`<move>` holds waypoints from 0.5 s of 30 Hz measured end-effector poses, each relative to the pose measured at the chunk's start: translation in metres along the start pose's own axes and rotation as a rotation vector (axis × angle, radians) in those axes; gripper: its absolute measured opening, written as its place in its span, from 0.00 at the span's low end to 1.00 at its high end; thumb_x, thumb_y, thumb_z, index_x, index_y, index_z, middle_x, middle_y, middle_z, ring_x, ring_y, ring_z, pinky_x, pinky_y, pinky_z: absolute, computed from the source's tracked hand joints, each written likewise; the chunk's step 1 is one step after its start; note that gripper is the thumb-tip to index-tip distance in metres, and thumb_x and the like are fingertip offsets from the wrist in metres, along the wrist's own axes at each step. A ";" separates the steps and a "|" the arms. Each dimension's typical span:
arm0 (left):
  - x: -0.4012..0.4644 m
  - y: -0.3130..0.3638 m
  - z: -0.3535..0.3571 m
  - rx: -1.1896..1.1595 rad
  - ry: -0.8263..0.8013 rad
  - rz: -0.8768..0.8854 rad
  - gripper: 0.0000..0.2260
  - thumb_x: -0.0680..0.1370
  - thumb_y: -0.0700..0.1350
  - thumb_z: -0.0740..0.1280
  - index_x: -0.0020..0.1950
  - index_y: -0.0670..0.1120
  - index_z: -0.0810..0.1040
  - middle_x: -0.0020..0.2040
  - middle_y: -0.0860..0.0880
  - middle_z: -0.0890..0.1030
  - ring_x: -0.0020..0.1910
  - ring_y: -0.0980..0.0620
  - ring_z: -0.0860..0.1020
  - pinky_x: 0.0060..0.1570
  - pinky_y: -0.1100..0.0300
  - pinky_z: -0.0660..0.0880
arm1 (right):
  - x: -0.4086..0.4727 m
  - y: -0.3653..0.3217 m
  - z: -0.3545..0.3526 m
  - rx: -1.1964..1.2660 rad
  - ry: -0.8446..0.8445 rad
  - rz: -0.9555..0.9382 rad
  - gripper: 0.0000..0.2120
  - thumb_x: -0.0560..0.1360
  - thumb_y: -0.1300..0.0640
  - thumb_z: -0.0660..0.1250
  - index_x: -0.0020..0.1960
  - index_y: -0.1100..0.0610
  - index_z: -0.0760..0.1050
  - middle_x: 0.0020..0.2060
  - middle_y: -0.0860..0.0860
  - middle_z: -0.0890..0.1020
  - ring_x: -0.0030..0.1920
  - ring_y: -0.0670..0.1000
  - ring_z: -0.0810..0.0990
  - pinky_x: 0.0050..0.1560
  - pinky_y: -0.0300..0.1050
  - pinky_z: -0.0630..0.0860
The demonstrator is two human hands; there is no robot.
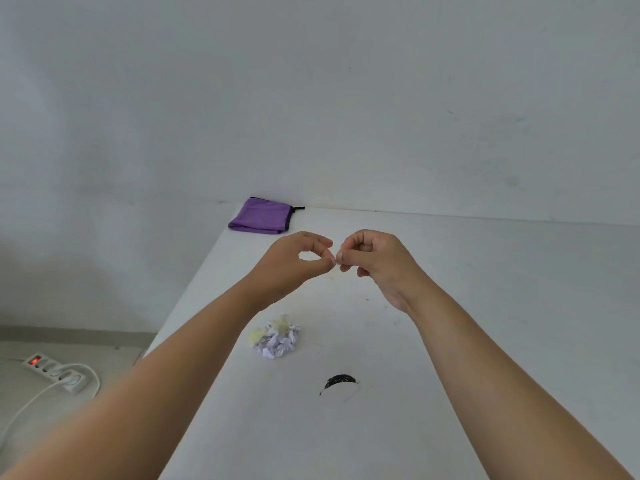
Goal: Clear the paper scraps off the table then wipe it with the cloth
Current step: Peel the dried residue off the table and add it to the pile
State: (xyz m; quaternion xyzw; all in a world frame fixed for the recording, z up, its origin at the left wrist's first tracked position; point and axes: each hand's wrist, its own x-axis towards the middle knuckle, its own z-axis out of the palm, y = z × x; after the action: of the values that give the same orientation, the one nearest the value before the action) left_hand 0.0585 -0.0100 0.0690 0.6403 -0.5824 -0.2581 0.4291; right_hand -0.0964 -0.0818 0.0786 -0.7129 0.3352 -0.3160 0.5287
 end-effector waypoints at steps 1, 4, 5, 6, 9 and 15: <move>-0.001 -0.001 -0.002 0.002 -0.004 -0.001 0.03 0.74 0.46 0.69 0.43 0.48 0.81 0.58 0.60 0.76 0.55 0.68 0.72 0.54 0.65 0.65 | 0.001 0.000 0.003 0.024 0.013 0.011 0.07 0.69 0.64 0.70 0.42 0.55 0.74 0.34 0.50 0.82 0.37 0.49 0.80 0.42 0.44 0.68; -0.005 -0.005 -0.007 0.024 0.002 -0.012 0.02 0.75 0.46 0.69 0.44 0.48 0.81 0.59 0.59 0.76 0.54 0.67 0.72 0.54 0.66 0.62 | 0.002 0.000 0.012 0.086 0.039 0.061 0.11 0.69 0.64 0.70 0.46 0.54 0.71 0.37 0.53 0.82 0.37 0.50 0.79 0.42 0.45 0.69; -0.007 -0.007 -0.009 0.026 0.005 -0.017 0.02 0.75 0.45 0.69 0.44 0.49 0.81 0.58 0.59 0.76 0.54 0.66 0.72 0.54 0.66 0.62 | 0.002 0.000 0.015 0.104 0.042 0.079 0.12 0.69 0.64 0.70 0.47 0.53 0.71 0.38 0.54 0.81 0.38 0.51 0.78 0.42 0.46 0.69; -0.008 -0.009 -0.011 0.026 0.007 -0.019 0.02 0.75 0.46 0.69 0.44 0.49 0.81 0.58 0.60 0.76 0.54 0.66 0.72 0.53 0.66 0.62 | 0.001 -0.001 0.018 0.120 0.042 0.095 0.13 0.69 0.64 0.70 0.48 0.53 0.70 0.39 0.54 0.81 0.38 0.51 0.78 0.43 0.46 0.69; -0.010 -0.013 -0.016 0.035 0.007 -0.019 0.02 0.75 0.47 0.69 0.44 0.50 0.81 0.57 0.60 0.76 0.53 0.68 0.72 0.49 0.72 0.63 | 0.002 -0.002 0.026 0.150 0.036 0.131 0.14 0.70 0.63 0.69 0.51 0.52 0.69 0.41 0.54 0.80 0.39 0.50 0.78 0.42 0.46 0.69; -0.015 -0.019 -0.024 0.118 0.038 0.018 0.02 0.75 0.48 0.68 0.43 0.52 0.81 0.57 0.58 0.77 0.55 0.61 0.72 0.53 0.67 0.64 | 0.005 -0.001 0.041 0.148 0.021 0.226 0.21 0.70 0.62 0.70 0.59 0.52 0.67 0.44 0.53 0.79 0.42 0.50 0.77 0.41 0.46 0.69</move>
State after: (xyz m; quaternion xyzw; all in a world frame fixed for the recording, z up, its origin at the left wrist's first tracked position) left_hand 0.0857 0.0091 0.0620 0.6640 -0.5940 -0.2074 0.4041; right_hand -0.0605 -0.0630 0.0702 -0.6263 0.3948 -0.2858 0.6084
